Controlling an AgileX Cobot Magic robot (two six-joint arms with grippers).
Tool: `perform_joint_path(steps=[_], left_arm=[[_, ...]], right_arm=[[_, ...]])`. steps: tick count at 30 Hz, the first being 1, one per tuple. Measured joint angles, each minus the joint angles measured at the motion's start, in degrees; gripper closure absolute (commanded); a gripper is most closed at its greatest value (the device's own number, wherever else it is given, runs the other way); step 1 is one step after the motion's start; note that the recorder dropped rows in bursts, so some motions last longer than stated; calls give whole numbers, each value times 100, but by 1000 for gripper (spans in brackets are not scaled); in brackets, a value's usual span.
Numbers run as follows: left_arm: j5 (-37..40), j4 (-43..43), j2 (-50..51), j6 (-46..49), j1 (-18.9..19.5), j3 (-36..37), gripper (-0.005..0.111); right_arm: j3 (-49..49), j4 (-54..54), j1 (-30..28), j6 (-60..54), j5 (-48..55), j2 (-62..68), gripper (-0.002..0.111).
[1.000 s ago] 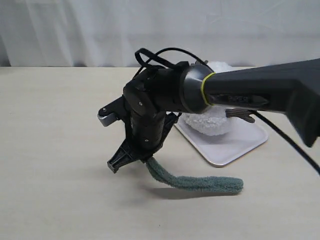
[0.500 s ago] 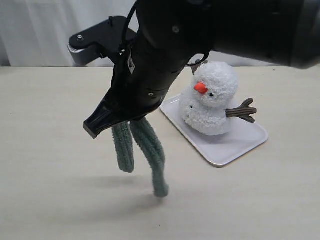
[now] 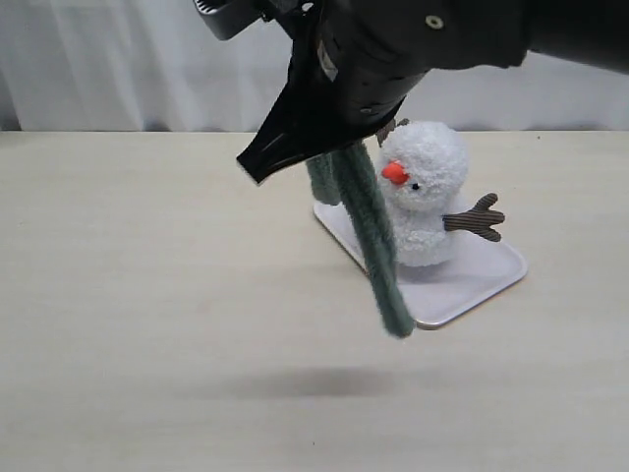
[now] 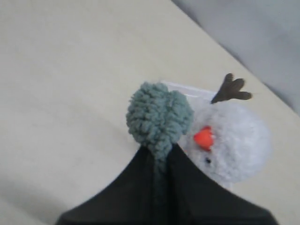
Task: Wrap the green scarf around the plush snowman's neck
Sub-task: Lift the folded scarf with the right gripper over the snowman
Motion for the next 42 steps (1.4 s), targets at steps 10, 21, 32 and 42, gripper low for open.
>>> perform_joint_path(steps=[10,21,32,42], left_arm=[[0,0,0,0,0,0,107],[0,0,0,0,0,0,107],[0,0,0,0,0,0,107],[0,0,0,0,0,0,107]], right_arm=[[0,-1319,0,379,4,0,104],[0,-1180,-782,714,-5,0,104],[829,-934,-1405,576,-1380,0,104],[962,-1378,-1523,552,-2217,12,104]])
